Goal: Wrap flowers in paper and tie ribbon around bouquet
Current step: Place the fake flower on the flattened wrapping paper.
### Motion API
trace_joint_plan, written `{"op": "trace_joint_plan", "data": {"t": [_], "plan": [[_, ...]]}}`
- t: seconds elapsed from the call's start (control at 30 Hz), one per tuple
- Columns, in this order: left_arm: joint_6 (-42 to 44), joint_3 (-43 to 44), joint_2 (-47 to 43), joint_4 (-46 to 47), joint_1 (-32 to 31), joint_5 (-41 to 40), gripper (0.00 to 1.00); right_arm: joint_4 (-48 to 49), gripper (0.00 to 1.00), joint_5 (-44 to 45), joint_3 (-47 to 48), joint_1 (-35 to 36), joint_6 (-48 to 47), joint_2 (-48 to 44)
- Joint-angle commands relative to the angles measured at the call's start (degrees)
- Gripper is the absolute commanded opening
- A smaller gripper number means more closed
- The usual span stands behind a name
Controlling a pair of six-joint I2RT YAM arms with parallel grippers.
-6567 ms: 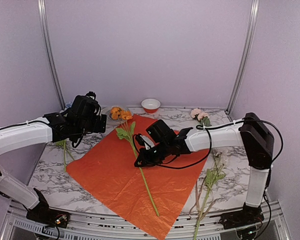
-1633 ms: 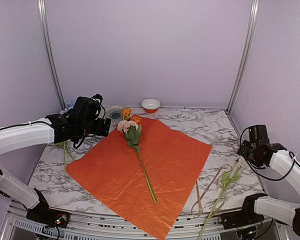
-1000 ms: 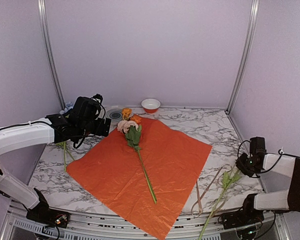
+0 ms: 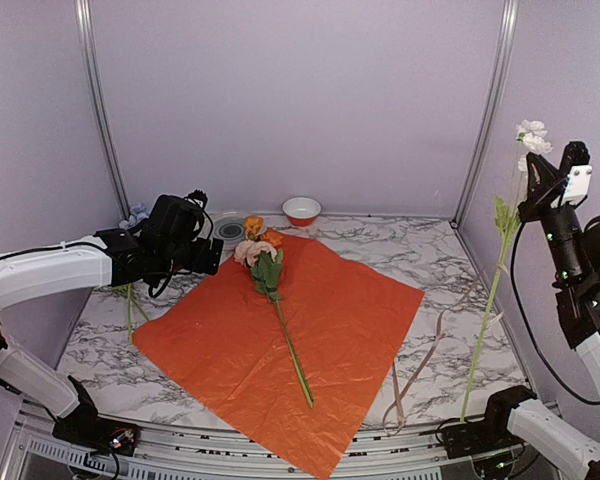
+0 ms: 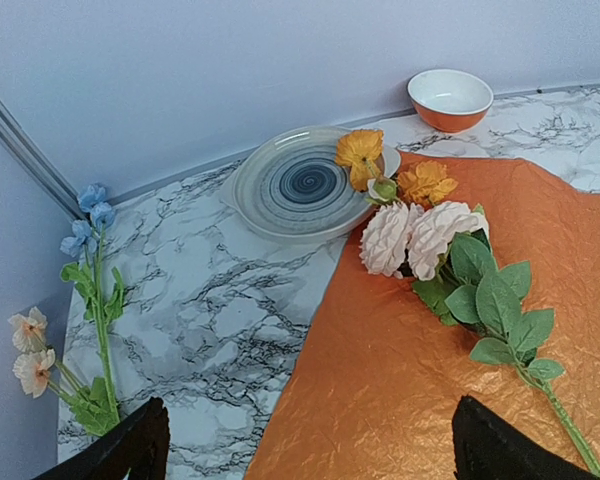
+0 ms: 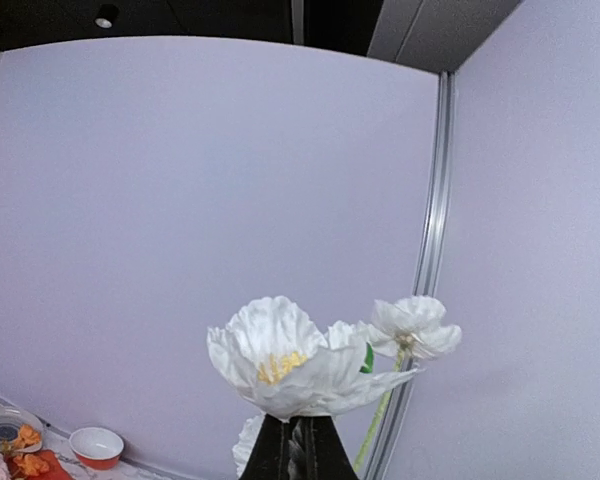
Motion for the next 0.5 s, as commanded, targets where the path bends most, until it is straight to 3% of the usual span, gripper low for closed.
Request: {"op": "trace_joint_plan", "data": {"t": [0.0, 0.13, 0.27, 0.47], "plan": [[0.8, -0.3, 0.4, 1.1, 0.1, -1.1, 0.99, 8.8, 0.00, -10.8, 2.0, 0.4, -11.1, -3.2], [1.0, -0.2, 0.7, 1.1, 0.1, -1.2, 0.99, 14.5, 0.00, -11.3, 3.5, 0.4, -13.5, -3.2], [1.0, -0.2, 0.8, 1.1, 0.1, -1.2, 0.99, 24.6, 0.00, -2.6, 4.5, 0.4, -14.0, 0.2], [1.2, -0.2, 0.8, 1.1, 0.1, -1.2, 0.99, 16.5, 0.00, -5.6, 11.9, 0.4, -5.4, 6.8]]}}
